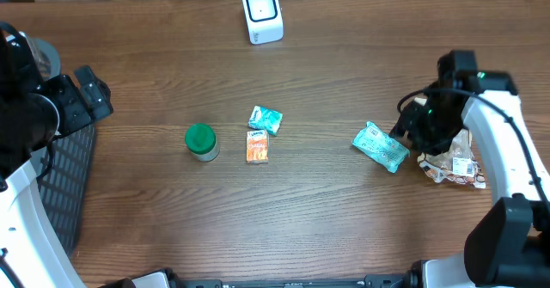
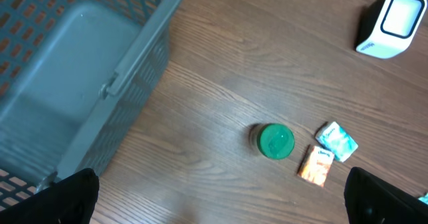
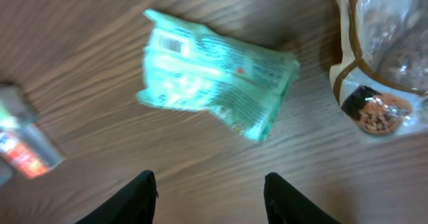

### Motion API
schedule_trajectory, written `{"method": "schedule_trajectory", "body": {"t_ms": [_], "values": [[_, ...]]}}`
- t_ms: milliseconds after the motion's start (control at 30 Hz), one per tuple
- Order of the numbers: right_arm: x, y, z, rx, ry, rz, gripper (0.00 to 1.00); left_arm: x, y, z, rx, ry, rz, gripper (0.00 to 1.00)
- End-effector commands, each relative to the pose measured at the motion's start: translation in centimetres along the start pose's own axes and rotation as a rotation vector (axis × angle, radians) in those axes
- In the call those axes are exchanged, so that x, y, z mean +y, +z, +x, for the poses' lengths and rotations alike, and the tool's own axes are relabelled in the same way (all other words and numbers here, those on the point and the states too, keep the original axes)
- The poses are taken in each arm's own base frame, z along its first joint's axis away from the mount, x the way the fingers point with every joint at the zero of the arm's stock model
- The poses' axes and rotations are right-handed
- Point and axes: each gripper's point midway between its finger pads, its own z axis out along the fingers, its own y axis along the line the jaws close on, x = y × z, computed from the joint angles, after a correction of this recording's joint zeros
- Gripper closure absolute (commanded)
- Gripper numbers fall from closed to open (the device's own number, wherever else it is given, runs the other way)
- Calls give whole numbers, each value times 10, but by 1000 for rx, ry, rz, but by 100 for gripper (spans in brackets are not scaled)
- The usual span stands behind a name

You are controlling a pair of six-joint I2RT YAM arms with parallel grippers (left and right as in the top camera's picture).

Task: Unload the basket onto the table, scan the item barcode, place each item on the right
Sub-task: 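Lower the green packet beside the brown pouch and open the right gripper, then reach the right gripper left toward the orange Kleenex pack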

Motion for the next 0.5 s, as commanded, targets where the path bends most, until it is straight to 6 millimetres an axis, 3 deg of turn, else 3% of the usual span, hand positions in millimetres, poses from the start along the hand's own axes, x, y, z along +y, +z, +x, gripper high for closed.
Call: {"method": "schedule_trajectory", "body": {"t_ms": [0,133,233,467], "values": [[37,-47,-3,-87,-136,-112,48,0,-2,-1,-10,15,5,1],[59,-57,11,-92,-210,-133,48,0,-2,-1,-10,16,5,0],[76,-53,26,-70,-278,-134,47,0,-2,-1,-10,16,5,0],[107,-47,37,-69,-353,-208,45,0,-2,-1,-10,15,5,0]]}}
